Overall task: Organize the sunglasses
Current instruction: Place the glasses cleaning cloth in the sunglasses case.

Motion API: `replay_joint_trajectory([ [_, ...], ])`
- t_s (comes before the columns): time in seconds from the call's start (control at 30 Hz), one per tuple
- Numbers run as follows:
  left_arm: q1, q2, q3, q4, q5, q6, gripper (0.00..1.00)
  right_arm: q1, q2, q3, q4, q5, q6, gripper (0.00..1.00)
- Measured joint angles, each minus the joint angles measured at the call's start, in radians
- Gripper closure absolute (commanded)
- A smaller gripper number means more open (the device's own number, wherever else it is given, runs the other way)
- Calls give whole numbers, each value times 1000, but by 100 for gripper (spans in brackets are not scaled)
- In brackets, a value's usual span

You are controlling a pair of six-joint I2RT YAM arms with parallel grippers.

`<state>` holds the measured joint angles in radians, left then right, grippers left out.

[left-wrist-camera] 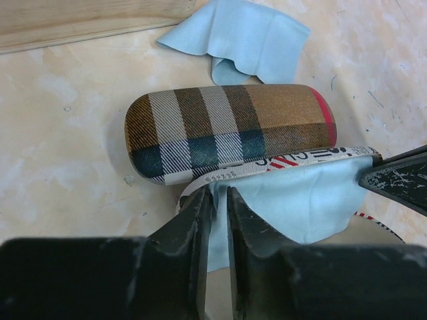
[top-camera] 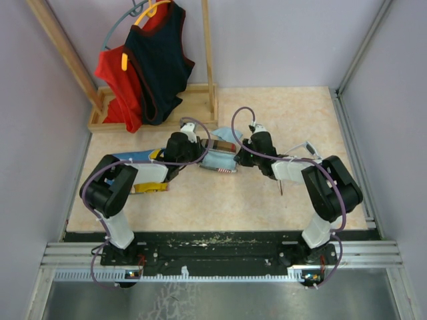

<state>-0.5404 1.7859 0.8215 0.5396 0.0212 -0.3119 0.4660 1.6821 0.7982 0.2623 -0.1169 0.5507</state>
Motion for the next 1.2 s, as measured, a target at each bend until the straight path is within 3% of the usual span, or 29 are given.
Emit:
replay_joint_trajectory([
  [0.23, 0, 0, 0, 0, 0, 0, 68, 0, -14, 0, 0, -16, 2, 81],
  [0.3, 0, 0, 0, 0, -3, 0, 64, 0, -31, -3, 0, -18, 3, 74],
  [0.63, 0, -19, 0, -10, -20, -2, 48, 0, -145, -26, -50, 4, -24, 65],
  [0.97, 0, -127, -12, -35, -41, -50, 41, 0, -161, -6, -134, 19, -113, 63],
  [1.2, 13, -265, -90, -133, -147, -118, 41, -1, -77, 168, -224, 50, -176, 68],
])
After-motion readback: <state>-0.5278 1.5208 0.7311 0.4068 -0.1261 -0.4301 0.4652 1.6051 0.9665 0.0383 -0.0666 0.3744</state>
